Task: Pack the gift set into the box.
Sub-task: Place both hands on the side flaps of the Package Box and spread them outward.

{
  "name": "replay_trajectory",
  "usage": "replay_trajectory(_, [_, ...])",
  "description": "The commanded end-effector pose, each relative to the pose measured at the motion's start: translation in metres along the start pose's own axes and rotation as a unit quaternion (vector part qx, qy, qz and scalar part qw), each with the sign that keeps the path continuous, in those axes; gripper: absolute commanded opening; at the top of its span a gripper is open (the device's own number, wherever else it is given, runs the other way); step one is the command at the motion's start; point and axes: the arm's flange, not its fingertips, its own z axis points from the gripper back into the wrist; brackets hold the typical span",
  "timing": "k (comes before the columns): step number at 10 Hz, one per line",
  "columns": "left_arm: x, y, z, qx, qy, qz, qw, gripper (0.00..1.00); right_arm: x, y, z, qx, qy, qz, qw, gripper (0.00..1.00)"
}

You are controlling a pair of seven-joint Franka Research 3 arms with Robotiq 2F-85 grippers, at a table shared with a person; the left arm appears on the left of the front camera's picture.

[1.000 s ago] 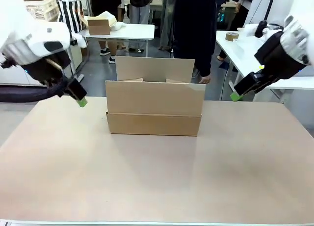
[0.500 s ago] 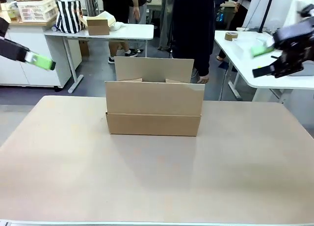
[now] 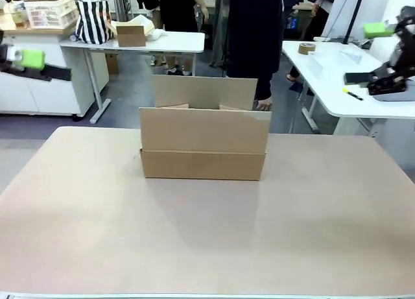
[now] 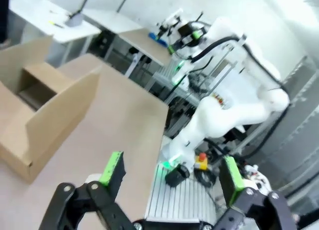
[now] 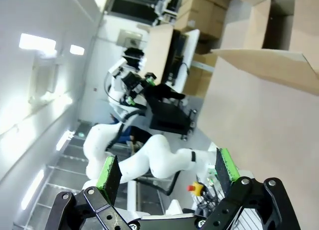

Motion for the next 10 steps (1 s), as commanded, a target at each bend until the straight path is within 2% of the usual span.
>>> replay_trajectory(1, [0.005,-0.009,0.002,0.023,0.011,-0.022,0.999,1.00,0.001,0.007,0.000,-0.011,-0.001,0.029,1.000,1.00])
replay_trajectory(5, [0.003,-0.008,0.003,0.032,0.024,-0.006,0.999,1.00,0.001,0.007,0.000,-0.011,-0.001,0.029,1.000,1.00])
replay_trajectory(7, [0.051,-0.003,-0.026,0.072,0.081,0.064,0.992,1.00,0.001,0.007,0.000,-0.011,-0.001,0.029,1.000,1.00])
replay_trajectory(8, [0.081,0.001,-0.050,0.120,0.111,0.114,0.980,1.00,0.001,0.007,0.000,-0.011,-0.001,0.029,1.000,1.00])
replay_trajectory(9, [0.111,0.010,-0.079,0.171,0.133,0.139,0.966,1.00,0.001,0.007,0.000,-0.011,-0.001,0.029,1.000,1.00])
replay_trajectory(10, [0.134,0.019,-0.109,0.200,0.184,0.147,0.951,1.00,0.001,0.007,0.000,-0.011,-0.001,0.029,1.000,1.00])
